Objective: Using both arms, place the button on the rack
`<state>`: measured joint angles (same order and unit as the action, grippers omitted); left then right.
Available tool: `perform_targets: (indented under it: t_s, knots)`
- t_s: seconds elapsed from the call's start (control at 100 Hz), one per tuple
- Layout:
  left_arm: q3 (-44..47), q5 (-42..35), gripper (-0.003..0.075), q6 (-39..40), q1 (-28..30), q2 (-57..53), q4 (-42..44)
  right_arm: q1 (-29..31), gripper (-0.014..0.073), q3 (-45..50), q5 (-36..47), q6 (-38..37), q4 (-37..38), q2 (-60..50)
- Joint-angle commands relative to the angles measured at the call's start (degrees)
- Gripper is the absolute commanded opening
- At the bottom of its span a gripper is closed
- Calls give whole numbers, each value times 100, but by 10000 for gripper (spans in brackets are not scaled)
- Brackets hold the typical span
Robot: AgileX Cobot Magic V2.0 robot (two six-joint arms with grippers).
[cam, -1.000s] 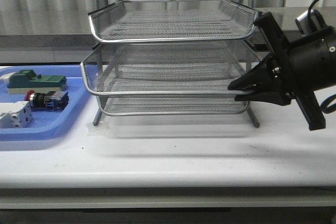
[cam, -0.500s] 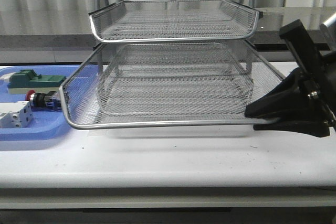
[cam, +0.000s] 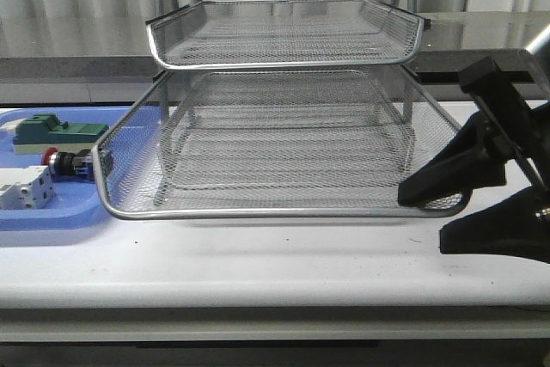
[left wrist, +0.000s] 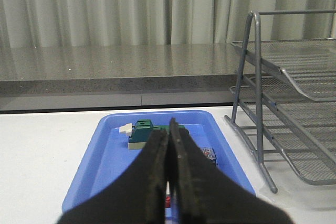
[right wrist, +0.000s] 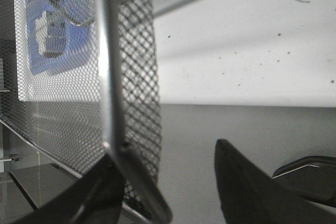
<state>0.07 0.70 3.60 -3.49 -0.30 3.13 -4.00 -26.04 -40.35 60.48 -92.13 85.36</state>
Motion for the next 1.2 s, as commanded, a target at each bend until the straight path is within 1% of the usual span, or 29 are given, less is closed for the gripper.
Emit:
perform_targets:
  t_s: [0.0,0.17,0.27,0.34,0.41,0.55,0.64,0.76,0.78,0.83,0.88,0.98,1.09,1.19]
  knots:
    - [265,-436,-20,25,16,-171,3,-9,445,-77,-375,94,-56,-223]
    - [265,-436,-20,25,16,-171,3,-9,445,-77,-384,94,-50,-555]
    - [265,-436,-20,25,16,-171,3,-4,445,-77,-379,64,89,-865]
    - [265,-436,-20,25,16,-171,3,3,445,-77,-379,-158,370,-1066]
    - [265,-436,-20,25,16,-171,3,9,445,-77,-361,-519,828,-1268]
    - [265,-436,-20,25,16,-171,3,9,445,-110,-299,-1381,1927,-1762]
    - [265,-436,-20,25,16,-171,3,9,445,-255,-277,-2096,2832,-2156]
    - [265,-436,-20,25,16,-171,3,9,445,-630,-364,-3232,4305,-2700]
    - [265,-436,-20,25,16,-171,3,9,445,-745,-405,-3515,4687,-2792]
    - [265,-436,-20,25,16,-171,3,9,445,-934,-514,-3929,5257,-3000]
    - [265,-436,-20,25,16,-171,3,9,445,-1169,-646,-4381,6000,-3195]
    - [265,-436,-20,25,16,-171,3,9,445,-1613,-902,-5223,7110,-3547]
    - [265,-436,-20,25,16,-171,3,9,445,-1982,-1176,-5821,8084,-3904]
    - [265,-436,-20,25,16,-171,3,9,445,-2138,-1396,-6228,8742,-4256]
